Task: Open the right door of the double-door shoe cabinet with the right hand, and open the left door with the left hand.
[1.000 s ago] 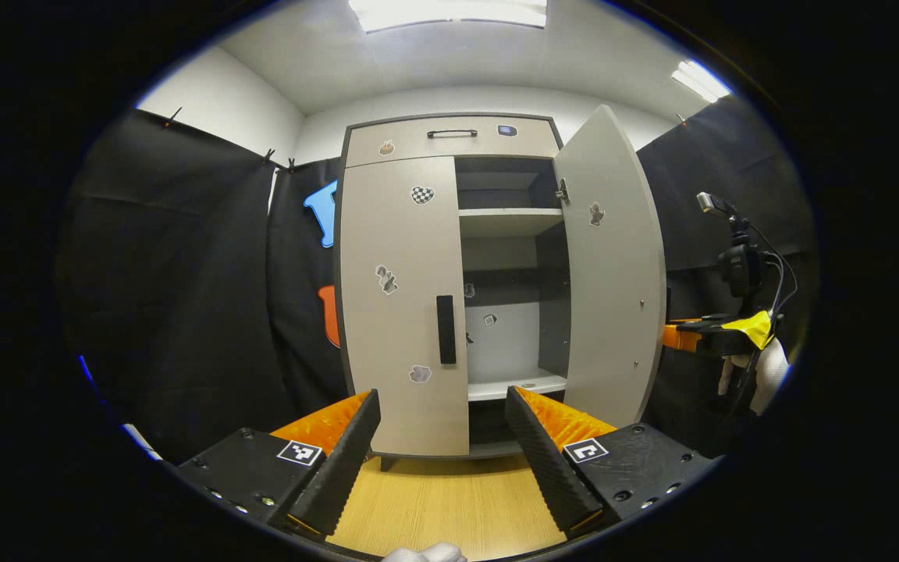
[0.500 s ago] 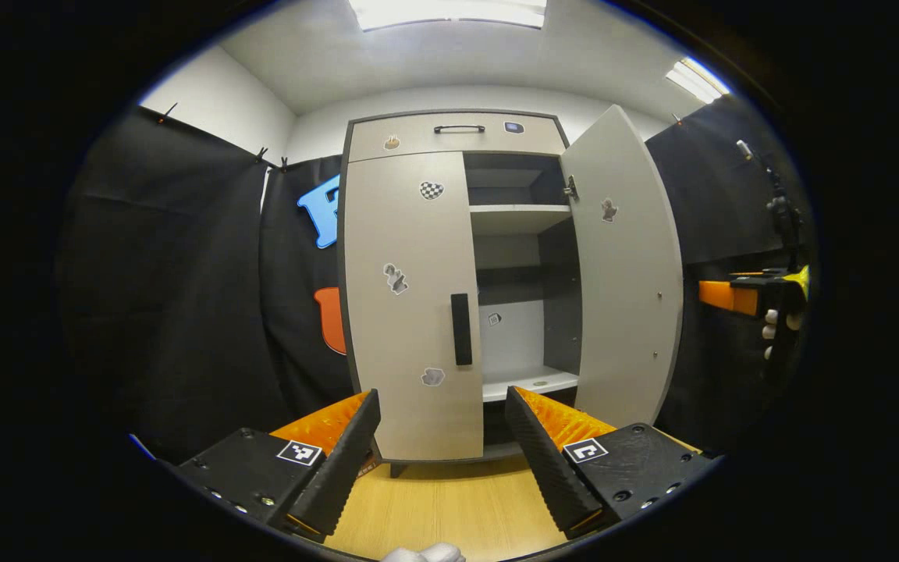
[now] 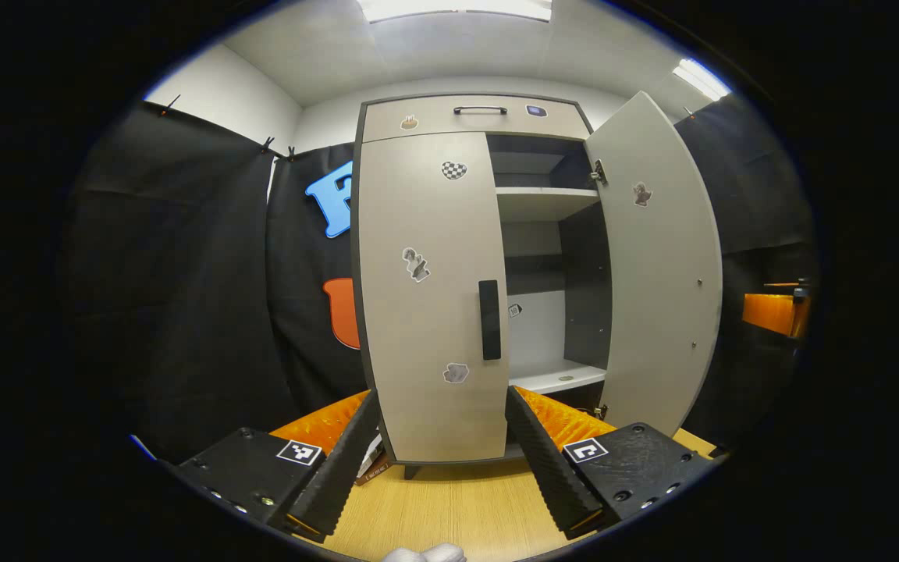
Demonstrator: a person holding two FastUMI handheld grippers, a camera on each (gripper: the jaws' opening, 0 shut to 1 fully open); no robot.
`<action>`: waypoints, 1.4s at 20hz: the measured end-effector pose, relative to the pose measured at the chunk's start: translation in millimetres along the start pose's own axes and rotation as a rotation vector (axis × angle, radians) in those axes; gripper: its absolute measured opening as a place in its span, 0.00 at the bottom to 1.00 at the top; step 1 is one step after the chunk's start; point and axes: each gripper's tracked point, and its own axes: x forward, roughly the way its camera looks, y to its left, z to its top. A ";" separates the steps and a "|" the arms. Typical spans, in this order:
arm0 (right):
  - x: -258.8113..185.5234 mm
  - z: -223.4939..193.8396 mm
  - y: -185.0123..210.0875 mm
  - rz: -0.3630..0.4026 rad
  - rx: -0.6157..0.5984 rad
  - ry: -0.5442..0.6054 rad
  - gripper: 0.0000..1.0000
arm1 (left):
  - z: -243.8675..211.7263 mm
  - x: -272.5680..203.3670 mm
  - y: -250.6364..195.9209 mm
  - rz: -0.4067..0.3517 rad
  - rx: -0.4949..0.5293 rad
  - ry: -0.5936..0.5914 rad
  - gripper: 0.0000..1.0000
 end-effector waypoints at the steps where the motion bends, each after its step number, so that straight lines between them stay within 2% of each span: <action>1: 1.7 -4.4 5.3 0.020 0.001 0.011 1.00 | 0.5 7.0 0.8 0.008 0.004 -0.003 0.96; 8: 14.0 2.9 -0.5 0.039 0.002 0.022 1.00 | 20.4 79.1 -15.5 0.018 0.025 -0.043 0.96; 18: 24.8 9.2 -20.8 -0.030 -0.016 0.014 1.00 | 20.0 195.4 -52.3 -0.030 -0.004 -0.037 0.96; 26: 34.8 5.7 -37.6 -0.082 -0.028 0.033 1.00 | 3.2 244.4 -60.1 -0.029 -0.038 0.009 0.96; 27: 34.5 4.9 -37.7 -0.083 -0.027 0.033 1.00 | 2.1 246.8 -61.5 -0.030 -0.034 0.012 0.89; 28: 35.6 4.6 -38.1 -0.083 -0.027 0.036 1.00 | 2.7 248.8 -62.9 -0.033 -0.033 0.010 0.96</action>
